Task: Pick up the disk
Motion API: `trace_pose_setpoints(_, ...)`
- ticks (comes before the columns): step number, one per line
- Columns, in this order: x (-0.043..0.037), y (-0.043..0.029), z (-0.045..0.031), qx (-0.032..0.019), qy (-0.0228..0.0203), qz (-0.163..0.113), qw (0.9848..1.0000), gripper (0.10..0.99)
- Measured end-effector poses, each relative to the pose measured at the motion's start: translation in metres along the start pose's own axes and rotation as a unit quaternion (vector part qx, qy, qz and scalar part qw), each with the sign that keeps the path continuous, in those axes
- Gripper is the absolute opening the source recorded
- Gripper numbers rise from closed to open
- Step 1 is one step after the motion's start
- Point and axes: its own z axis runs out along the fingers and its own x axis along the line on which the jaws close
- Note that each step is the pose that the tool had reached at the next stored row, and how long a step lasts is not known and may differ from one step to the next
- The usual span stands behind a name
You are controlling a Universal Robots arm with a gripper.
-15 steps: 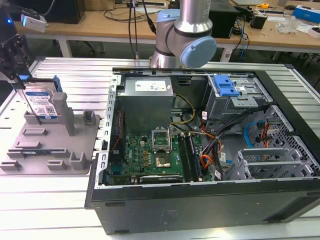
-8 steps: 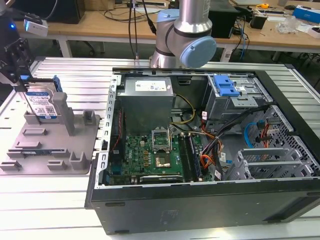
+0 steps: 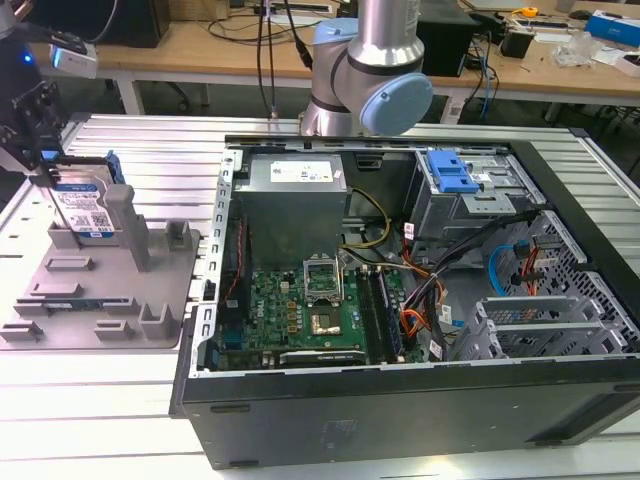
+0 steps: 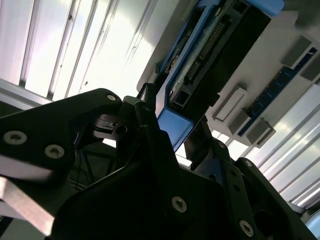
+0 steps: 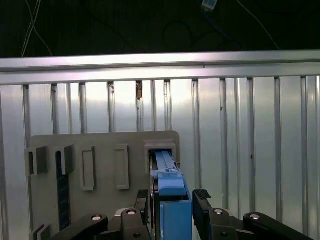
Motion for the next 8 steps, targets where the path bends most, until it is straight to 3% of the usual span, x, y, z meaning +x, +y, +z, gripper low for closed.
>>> trace_pose_setpoints(8, 0.0019, 0.0001, 0.0035, -0.0012, 0.0001, 0.000, 1.0000, 0.482)
